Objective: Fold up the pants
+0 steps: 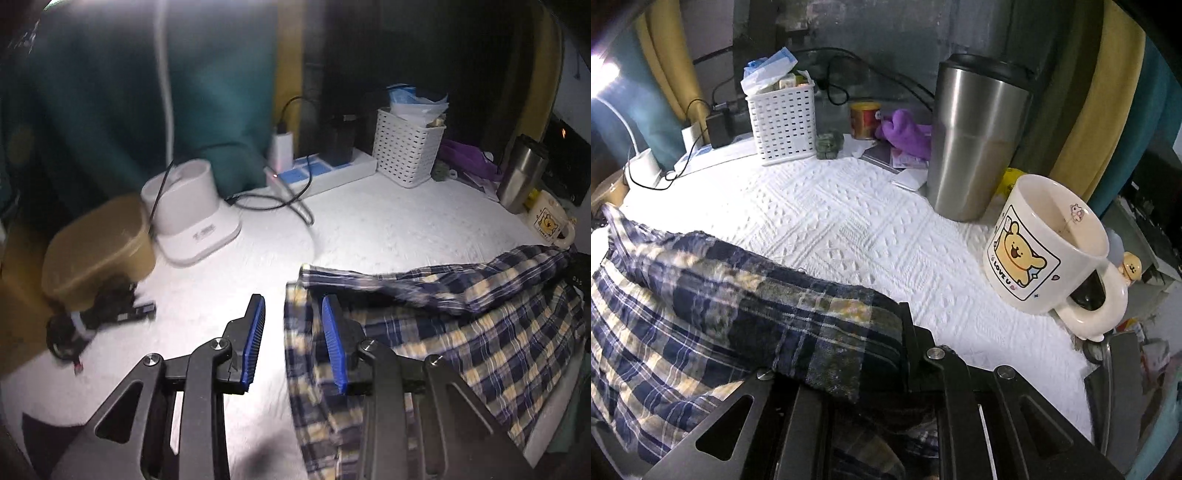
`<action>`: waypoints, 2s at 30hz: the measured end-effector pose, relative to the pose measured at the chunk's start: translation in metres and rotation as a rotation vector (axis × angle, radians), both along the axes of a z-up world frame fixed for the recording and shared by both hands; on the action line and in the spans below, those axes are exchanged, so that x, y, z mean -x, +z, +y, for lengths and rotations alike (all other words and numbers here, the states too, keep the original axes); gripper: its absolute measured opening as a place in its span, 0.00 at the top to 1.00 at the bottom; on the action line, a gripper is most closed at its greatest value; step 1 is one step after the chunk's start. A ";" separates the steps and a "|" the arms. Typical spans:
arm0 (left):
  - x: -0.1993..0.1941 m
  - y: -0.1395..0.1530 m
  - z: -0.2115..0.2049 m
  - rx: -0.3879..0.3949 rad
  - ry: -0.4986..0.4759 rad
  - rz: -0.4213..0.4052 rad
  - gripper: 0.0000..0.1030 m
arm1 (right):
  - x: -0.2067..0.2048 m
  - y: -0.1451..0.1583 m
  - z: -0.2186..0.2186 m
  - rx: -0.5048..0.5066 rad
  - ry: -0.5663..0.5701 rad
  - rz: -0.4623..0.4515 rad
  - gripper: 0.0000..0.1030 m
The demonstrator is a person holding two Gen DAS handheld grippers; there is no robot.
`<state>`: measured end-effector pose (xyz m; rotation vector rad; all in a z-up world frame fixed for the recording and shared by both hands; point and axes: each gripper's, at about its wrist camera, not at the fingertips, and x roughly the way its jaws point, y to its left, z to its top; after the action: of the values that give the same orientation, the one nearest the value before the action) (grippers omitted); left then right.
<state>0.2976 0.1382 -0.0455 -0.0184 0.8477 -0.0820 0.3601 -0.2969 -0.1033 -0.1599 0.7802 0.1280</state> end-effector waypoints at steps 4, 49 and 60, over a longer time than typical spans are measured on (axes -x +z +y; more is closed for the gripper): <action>0.024 -0.007 0.008 0.054 0.009 0.014 0.46 | 0.003 0.008 0.000 0.004 -0.014 -0.021 0.59; 0.198 0.003 -0.044 0.029 -0.040 -0.034 0.97 | 0.146 0.008 -0.048 -0.128 -0.017 -0.074 0.69; 0.207 -0.052 -0.043 -0.007 -0.004 0.101 0.97 | 0.162 -0.034 -0.058 -0.110 -0.033 0.010 0.69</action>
<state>0.0910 0.0954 -0.0971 -0.0143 0.9491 -0.0826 0.1985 -0.3552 -0.1378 -0.0418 0.7836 0.1405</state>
